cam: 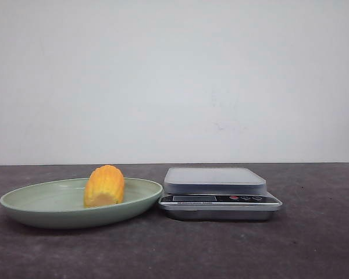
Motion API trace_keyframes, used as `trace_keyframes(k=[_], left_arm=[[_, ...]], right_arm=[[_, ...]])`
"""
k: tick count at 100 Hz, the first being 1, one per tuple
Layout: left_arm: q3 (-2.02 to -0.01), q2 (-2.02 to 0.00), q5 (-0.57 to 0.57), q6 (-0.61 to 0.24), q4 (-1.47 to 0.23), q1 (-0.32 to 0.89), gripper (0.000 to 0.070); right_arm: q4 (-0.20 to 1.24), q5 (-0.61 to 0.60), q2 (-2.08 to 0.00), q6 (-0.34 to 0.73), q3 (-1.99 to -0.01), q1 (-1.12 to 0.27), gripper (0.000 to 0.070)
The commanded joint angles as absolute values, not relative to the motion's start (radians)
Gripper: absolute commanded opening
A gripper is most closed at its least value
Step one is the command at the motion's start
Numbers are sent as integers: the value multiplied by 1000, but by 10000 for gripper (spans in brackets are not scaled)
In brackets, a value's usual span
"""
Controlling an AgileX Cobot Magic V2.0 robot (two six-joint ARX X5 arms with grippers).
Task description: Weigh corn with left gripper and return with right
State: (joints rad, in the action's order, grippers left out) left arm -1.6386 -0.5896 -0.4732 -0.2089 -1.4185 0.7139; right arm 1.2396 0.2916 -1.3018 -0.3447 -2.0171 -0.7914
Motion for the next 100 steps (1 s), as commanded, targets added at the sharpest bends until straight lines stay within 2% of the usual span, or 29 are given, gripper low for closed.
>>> trace_keyframes(k=[1, 24, 34, 57, 72, 84, 100], left_arm=[[-1658, -598, -479, -200, -1443, 720, 270], [-1659, -598, -479, -200, -1443, 720, 270], [-1659, -598, -479, -200, -1443, 720, 270], [-1659, -598, -479, -200, -1443, 720, 270], [-1659, -598, -479, -200, -1443, 720, 270], [-1659, -598, -479, -200, -1443, 720, 270], [-1659, -598, -479, -200, -1443, 720, 270]], right_arm=[[1179, 252, -1259, -352, -1974, -759, 8], [673, 224, -968, -352, -1495, -599, 8], [519, 168, -815, -339, -1245, -506, 8], [398, 100, -493, -169, -712, -285, 8], [216, 25, -296, -78, -406, -179, 8], [107, 7, -146, -22, -235, -117, 8], [107, 7, -14, -6, -112, -45, 8]])
